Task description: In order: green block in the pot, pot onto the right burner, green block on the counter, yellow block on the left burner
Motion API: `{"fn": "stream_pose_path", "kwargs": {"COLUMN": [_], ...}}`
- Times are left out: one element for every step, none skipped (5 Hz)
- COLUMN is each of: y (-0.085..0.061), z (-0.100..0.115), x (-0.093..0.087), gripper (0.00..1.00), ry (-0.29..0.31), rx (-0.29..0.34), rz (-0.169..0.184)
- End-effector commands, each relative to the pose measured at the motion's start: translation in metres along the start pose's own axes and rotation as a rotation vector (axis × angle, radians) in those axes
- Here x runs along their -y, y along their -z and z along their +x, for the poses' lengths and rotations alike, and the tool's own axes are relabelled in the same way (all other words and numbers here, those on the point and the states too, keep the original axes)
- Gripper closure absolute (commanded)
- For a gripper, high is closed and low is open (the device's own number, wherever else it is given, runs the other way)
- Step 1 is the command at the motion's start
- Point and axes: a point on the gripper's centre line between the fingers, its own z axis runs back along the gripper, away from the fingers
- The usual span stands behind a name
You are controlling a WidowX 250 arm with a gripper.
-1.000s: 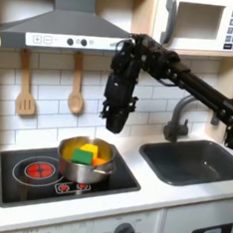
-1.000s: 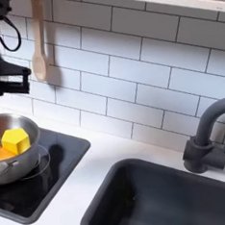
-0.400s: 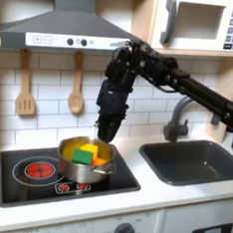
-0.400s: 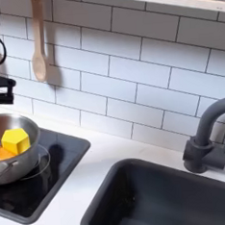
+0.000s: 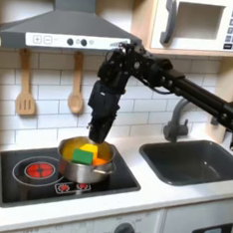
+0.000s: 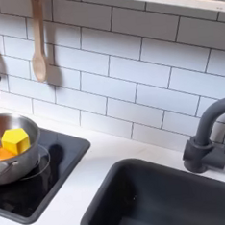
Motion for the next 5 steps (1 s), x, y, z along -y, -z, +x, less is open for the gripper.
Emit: {"fn": "stream_pose_path", "kwargs": {"y": [0.016, 0.017, 0.02, 0.027, 0.026], "z": [-0.003, -0.004, -0.001, -0.001, 0.004], "x": [-0.003, -0.001, 0.001, -0.001, -0.005], "gripper": [0.0, 0.0, 0.0, 0.0, 0.0], "ry": [-0.059, -0.091, -0.09, -0.097, -0.117], "rx": [-0.042, -0.061, -0.055, -0.068, -0.063], "rz": [-0.024, -0.029, -0.027, -0.018, -0.019]}}
